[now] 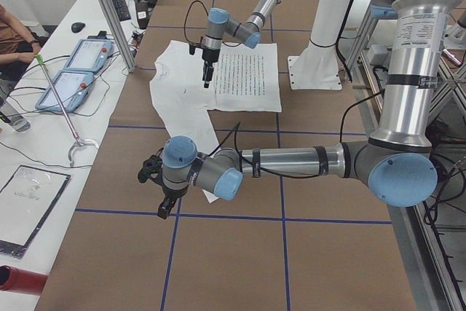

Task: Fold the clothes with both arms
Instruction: 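Carry the sleeve across the shirt body toward the collar with the right gripper, then open the right gripper and lift it off the folded sleeve, then retract the right arm while the left gripper moves toward the other sleeve cuff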

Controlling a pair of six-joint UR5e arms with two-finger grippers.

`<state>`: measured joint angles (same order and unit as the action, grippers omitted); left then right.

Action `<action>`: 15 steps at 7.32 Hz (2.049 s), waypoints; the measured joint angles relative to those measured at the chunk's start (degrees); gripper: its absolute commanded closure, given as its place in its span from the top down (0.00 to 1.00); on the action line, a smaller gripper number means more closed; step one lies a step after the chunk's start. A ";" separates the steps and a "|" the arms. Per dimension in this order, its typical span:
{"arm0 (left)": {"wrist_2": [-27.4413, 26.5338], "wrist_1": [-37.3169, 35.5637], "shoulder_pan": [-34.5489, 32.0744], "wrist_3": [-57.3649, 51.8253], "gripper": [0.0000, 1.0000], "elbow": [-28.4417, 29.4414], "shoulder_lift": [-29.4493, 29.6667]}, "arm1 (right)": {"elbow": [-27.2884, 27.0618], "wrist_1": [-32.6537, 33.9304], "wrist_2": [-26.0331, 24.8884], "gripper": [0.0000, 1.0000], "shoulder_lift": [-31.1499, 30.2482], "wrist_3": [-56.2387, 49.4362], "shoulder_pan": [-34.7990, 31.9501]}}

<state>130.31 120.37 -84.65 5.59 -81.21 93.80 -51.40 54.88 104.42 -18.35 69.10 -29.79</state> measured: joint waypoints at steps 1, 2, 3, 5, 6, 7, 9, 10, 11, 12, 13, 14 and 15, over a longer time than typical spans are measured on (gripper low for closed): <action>-0.19 4.94 2.32 8.55 0.99 -0.22 -1.11 | -5.16 6.37 1.09 1.00 -1.64 1.55 -0.97; -0.33 10.47 5.28 18.06 0.99 -0.74 -3.03 | -10.79 15.12 3.51 1.00 -3.07 1.98 -2.61; -0.36 14.41 8.02 26.04 0.99 -2.38 -5.53 | -15.96 23.29 6.83 1.00 -4.83 1.74 -4.84; -0.33 13.14 11.85 34.02 0.99 -9.26 -10.30 | -27.12 36.28 10.59 1.00 -11.68 -2.91 -9.46; -0.49 9.11 13.60 35.01 0.99 -12.38 -11.38 | -33.55 41.24 11.41 1.00 -16.84 -7.83 -11.86; -1.54 6.26 15.83 35.36 0.99 -14.04 -11.99 | -40.14 44.36 13.09 1.00 -23.43 -13.71 -14.94; -5.43 4.52 20.18 35.51 0.99 -13.49 -11.70 | -48.76 46.33 17.35 1.00 -34.48 -23.01 -20.99; -6.35 4.58 21.48 35.34 0.99 -11.70 -10.85 | -51.00 46.51 18.42 1.00 -37.90 -26.22 -23.07; -6.70 5.30 22.18 35.17 0.99 -9.83 -10.20 | -52.17 46.56 18.91 1.00 -39.78 -28.20 -24.25; -6.88 6.92 22.52 35.10 0.99 -7.82 -9.79 | -52.70 46.60 19.46 1.00 -40.83 -29.35 -25.29; -7.01 8.51 22.79 35.09 0.99 -5.83 -9.29 | -53.13 46.62 20.44 1.00 -42.06 -31.05 -26.85; -7.06 9.33 23.09 35.09 0.99 -4.41 -8.76 | -53.57 46.63 21.64 1.00 -43.60 -33.23 -28.65; -7.08 9.65 23.63 35.13 0.99 -3.75 -8.53 | -53.84 46.63 22.47 1.00 -44.77 -34.59 -30.04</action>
<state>123.23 130.02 -61.02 40.73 -84.96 85.27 -105.24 101.51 126.90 -63.12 34.52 -59.84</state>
